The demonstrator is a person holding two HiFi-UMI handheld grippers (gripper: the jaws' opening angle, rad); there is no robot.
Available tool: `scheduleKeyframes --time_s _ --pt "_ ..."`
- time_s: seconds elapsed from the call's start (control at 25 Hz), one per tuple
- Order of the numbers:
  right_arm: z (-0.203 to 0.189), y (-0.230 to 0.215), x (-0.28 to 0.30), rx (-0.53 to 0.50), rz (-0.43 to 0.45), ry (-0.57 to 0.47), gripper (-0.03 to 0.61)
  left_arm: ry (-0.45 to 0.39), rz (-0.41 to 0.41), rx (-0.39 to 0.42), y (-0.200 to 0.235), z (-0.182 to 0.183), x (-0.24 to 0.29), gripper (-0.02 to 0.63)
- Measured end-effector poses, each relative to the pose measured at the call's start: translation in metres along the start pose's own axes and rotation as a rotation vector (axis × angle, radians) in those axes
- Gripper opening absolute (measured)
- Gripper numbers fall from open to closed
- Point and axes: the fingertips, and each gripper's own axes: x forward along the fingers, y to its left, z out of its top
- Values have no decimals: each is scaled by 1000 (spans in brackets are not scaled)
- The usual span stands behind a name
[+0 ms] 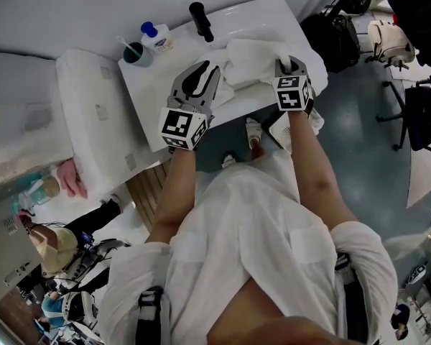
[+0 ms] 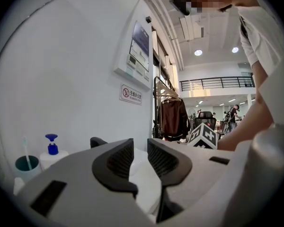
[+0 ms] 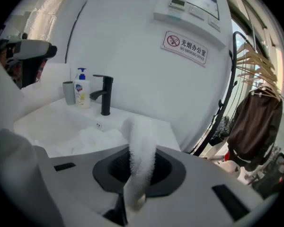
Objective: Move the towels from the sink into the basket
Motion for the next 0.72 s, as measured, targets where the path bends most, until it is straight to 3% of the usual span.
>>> scheduleKeyframes --time_s 0.2,0.72 --pt "14 -13 -36 35 -71 -76 67 -27 1 15 -5 13 -22 84" --pt "2 -39 -128 123 -188 -179 67 -78 -50 22 -36 27 -69 84"
